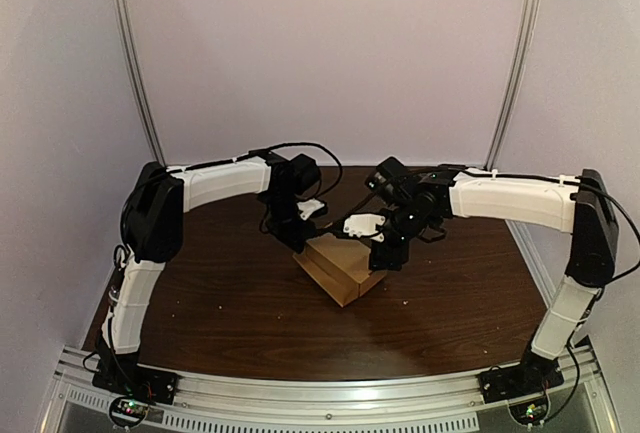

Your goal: Fold the paper box

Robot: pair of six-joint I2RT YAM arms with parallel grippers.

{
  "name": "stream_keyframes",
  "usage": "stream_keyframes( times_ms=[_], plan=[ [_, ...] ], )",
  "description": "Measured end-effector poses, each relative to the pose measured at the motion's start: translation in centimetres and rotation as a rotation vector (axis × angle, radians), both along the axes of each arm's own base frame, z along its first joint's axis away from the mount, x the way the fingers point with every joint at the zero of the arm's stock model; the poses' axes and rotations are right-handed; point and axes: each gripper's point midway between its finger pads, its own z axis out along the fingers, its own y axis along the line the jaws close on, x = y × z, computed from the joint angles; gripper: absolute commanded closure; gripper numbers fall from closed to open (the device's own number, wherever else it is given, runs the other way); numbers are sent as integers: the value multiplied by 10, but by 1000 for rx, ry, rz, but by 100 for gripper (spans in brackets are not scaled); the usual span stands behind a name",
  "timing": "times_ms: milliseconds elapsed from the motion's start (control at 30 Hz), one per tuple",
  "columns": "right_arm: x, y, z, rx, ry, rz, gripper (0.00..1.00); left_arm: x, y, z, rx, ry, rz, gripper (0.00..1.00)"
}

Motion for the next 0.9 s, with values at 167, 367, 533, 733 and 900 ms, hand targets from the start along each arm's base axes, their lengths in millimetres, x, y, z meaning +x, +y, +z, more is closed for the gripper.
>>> stream_keyframes(
  times_ms=[167, 367, 533, 733, 900],
  plan=[
    [24, -12, -4, 96, 157, -177, 26, 0, -1, 0, -4, 1, 3, 100],
    [37, -9, -19, 162, 349, -296, 25, 0, -1, 0, -7, 2, 10, 100],
    [30, -8, -28, 162, 434, -343, 25, 0, -2, 0, -11, 6, 19, 100],
    [28, -2, -38, 165, 502, -367, 32, 1, -3, 1, -17, 5, 28, 100],
    [26, 0, -50, 155, 546, -391, 40, 1, -3, -3, -18, 6, 39, 100]
  ],
)
